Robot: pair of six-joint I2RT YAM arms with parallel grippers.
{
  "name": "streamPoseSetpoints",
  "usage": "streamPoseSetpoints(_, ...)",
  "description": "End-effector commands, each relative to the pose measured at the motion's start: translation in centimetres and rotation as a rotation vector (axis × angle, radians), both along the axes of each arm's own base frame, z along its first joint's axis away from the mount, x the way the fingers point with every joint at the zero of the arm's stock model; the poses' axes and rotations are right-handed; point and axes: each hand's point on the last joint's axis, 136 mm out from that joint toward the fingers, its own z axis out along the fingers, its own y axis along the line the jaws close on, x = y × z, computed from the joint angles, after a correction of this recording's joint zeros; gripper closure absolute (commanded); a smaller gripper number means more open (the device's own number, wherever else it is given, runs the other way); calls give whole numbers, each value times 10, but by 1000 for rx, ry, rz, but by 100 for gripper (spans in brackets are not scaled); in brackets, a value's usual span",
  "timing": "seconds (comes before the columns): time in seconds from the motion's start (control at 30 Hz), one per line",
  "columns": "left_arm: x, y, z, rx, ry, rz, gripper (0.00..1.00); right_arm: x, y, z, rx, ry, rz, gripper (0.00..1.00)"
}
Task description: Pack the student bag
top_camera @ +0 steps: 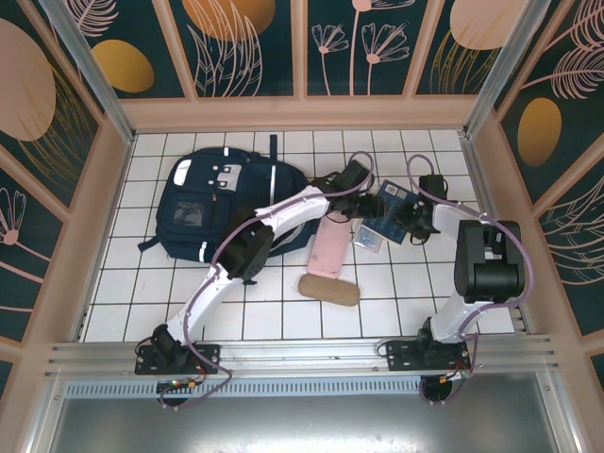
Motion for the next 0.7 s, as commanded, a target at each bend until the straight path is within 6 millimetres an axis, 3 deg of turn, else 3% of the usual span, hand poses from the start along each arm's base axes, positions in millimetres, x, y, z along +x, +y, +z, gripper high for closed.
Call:
streamPoseSetpoints(0.0,-29,-14,-3,-95,121,-108,47,0,51,-1,188,-9,125,54)
streamPoseSetpoints(0.2,-28,-23,47,-313,149,-128,47,-2,48,-2,174,0,119,54)
streamPoseSetpoints(0.47,-23,-19,62,-388,155,-126,52,-5,46,-3,172,1,111,54)
streamPoseSetpoints(0.67,-15,-10,52,-309,131,-89,69,-3,42,0,160,-2,100,54)
